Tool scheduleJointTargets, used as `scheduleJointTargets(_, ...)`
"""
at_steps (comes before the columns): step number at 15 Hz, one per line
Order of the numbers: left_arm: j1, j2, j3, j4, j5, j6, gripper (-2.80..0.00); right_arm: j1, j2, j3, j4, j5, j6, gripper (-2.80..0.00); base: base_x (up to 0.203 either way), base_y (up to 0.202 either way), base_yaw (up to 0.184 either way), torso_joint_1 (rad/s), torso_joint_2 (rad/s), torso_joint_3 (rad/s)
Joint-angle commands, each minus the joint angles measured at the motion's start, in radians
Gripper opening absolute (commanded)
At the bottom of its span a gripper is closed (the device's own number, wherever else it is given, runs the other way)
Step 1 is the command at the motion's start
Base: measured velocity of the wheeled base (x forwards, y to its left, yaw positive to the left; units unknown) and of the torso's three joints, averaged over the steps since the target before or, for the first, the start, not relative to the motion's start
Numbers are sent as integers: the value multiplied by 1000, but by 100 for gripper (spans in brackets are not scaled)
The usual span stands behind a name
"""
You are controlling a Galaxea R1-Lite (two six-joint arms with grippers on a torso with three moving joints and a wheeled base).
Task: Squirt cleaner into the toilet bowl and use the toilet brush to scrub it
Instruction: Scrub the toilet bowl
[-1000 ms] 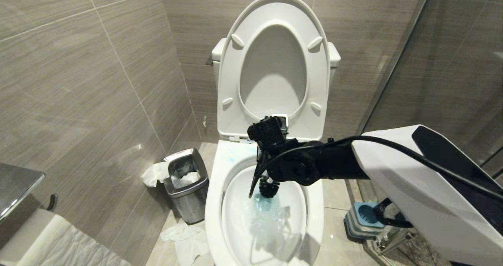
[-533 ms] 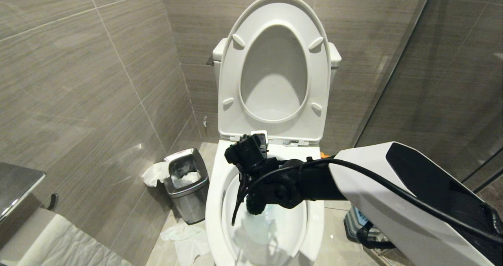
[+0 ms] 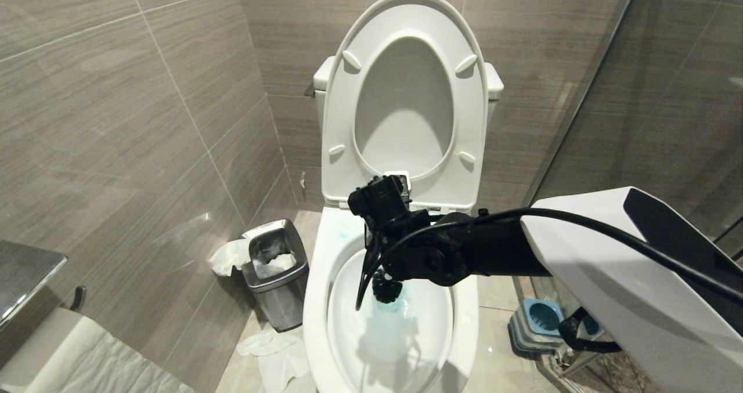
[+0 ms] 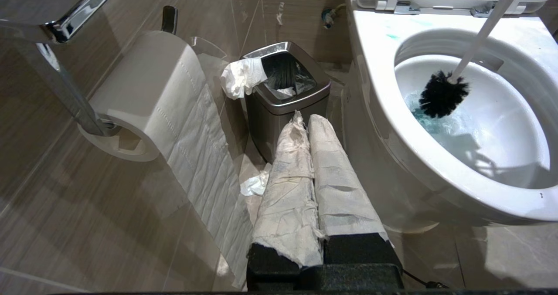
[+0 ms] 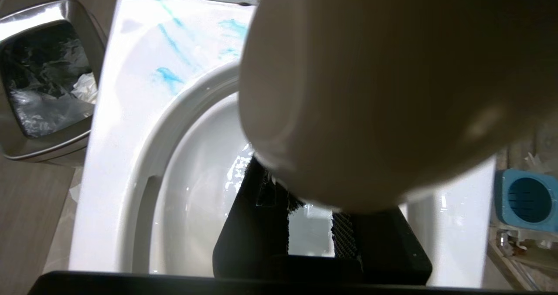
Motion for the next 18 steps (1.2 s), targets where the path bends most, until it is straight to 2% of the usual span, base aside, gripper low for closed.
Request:
scheduleJointTargets(1, 0, 0, 2, 0, 0, 0, -280, -10, 84, -50, 0, -3, 3, -280, 0, 0, 0, 0, 0, 0)
scheduleJointTargets(5, 0, 0, 2, 0, 0, 1, -280, -44, 225, -165, 20, -1, 0, -280, 0, 0, 0, 0, 0, 0)
scheduleJointTargets(8, 0, 0, 2, 0, 0, 1, -280, -53, 230, -172, 28, -2, 0, -280, 0, 0, 0, 0, 0, 0)
scheduleJointTargets(12, 0, 0, 2, 0, 0, 1, -280, -29, 49, -112, 42, -2, 0, -280, 0, 0, 0, 0, 0, 0)
scheduleJointTargets(16, 0, 0, 2, 0, 0, 1, -280, 3, -218, 55, 62, -1, 3, -280, 0, 0, 0, 0, 0, 0)
scheduleJointTargets(18, 0, 0, 2, 0, 0, 1, -280, 9, -279, 101, 67, -3, 3, -280, 0, 0, 0, 0, 0, 0)
